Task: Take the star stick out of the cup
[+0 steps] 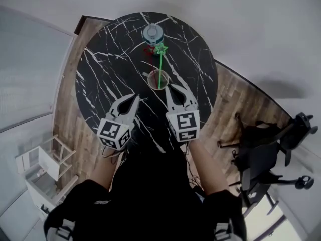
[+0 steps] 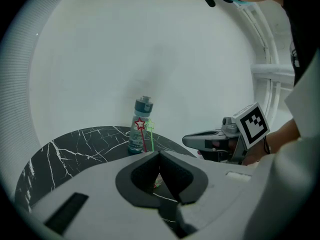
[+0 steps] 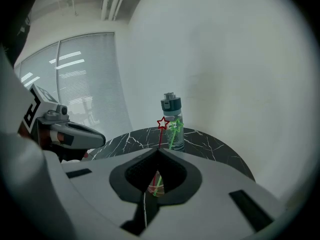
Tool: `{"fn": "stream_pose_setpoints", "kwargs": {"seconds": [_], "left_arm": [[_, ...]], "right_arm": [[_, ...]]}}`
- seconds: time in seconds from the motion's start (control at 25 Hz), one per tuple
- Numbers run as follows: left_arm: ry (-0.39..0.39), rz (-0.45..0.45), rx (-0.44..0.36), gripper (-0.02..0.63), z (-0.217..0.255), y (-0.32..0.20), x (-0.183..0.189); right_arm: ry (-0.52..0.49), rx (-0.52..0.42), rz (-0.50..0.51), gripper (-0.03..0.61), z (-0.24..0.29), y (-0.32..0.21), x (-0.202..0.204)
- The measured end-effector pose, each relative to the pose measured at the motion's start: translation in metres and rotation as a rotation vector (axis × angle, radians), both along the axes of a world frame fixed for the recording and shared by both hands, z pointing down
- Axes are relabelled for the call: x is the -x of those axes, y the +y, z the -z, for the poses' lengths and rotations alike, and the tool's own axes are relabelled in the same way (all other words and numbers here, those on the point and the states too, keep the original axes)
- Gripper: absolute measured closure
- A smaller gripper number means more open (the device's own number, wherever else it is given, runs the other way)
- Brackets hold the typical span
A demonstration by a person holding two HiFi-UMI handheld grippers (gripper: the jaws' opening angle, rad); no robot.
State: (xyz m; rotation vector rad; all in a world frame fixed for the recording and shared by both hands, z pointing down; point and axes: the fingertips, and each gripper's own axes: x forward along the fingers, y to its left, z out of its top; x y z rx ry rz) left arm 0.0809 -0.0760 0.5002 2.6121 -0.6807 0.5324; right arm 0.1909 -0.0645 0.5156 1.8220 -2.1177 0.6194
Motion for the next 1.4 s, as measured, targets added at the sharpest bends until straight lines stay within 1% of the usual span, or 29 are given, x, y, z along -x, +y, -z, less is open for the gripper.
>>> {"fn": "stream_pose_setpoints", "kwargs": {"seconds": [0.36,0.56,0.68,0.72,0.76,0.84,0.88,1.04,1.28,1.4], "left_arm": [[-0.008,-0.003,0.038,0.614,-0.027,-0.042,0.008],[-0.015,0.004,0.043,0.614,-0.036,-0.057,0.014],[-0.017,0.009,0.044,0.614,-0.040,-0.061,0.017],[-0.017,0.011,0.047,0.614,-0.041,-0.063,0.018],[-0.015,0.014,0.051,0.614,-0.042,-0.064,0.019],[-0.006,0.020,0.060,0.614,-0.041,-0.065,0.021],[-0.001,0.022,0.062,0.614,-0.040,-0.065,0.021],[0.007,0.026,0.061,0.614,-0.038,-0.065,0.021],[0.004,0.053,0.061,0.614,-0.037,-0.066,0.035],[-0.004,0.073,0.060,0.614,-0.037,-0.066,0.045]], "right_arm": [[0.020,0.077,-0.035,0.581,-0.032,-0.038,-0.003],[0.021,0.108,-0.021,0.581,-0.043,-0.052,0.001],[0.025,0.121,-0.033,0.573,-0.048,-0.060,-0.002],[0.029,0.126,-0.042,0.527,-0.050,-0.064,-0.005],[0.032,0.129,-0.051,0.506,-0.053,-0.067,-0.007],[0.042,0.132,-0.065,0.540,-0.058,-0.073,-0.013],[0.045,0.140,-0.065,0.541,-0.061,-0.075,-0.014],[0.037,0.177,-0.053,0.529,-0.071,-0.082,-0.013],[0.017,0.216,-0.074,0.500,-0.087,-0.090,-0.017],[-0.017,0.230,-0.093,0.513,-0.092,-0.093,-0.018]]}}
